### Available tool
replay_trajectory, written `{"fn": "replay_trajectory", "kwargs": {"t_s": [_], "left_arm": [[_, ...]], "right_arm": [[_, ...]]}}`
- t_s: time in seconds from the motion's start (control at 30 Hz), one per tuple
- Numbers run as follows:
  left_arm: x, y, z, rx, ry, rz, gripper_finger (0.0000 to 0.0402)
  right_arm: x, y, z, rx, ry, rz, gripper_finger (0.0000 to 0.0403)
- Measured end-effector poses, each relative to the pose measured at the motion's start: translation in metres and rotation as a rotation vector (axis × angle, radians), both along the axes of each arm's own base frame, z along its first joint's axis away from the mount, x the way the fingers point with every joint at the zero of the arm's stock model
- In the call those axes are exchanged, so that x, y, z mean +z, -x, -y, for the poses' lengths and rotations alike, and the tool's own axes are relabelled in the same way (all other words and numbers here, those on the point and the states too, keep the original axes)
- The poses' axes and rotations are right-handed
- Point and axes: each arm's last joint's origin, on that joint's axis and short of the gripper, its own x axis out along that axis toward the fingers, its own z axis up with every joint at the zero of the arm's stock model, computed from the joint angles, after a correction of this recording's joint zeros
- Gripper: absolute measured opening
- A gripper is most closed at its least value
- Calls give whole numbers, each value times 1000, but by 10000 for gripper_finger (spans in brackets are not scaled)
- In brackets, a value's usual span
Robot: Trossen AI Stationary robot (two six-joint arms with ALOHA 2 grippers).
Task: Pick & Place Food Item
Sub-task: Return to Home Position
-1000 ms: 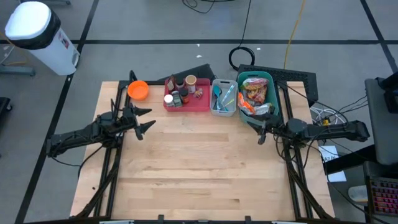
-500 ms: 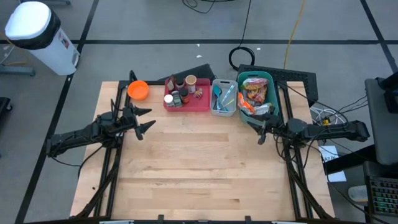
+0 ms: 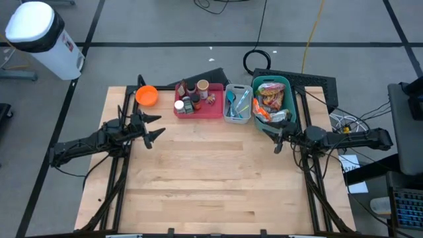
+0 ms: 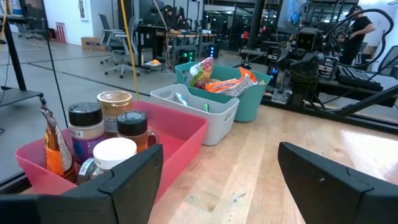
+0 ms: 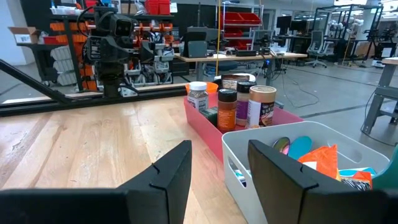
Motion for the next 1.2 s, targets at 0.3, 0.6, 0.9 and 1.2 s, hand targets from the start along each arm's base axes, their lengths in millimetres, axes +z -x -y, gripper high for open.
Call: {"fn": "replay_trajectory", "kwargs": {"t_s": [0.3,0.6,0.9,1.2], "left_arm": [[0,0,0,0,0,0,319],[0,0,0,0,0,0,327],[0,0,0,0,0,0,317],[0,0,0,0,1,0,328]], "right_arm": [[0,0,0,0,0,0,151],[0,0,0,0,0,0,152],[0,0,0,0,0,0,153],[0,0,0,0,0,0,153]]}}
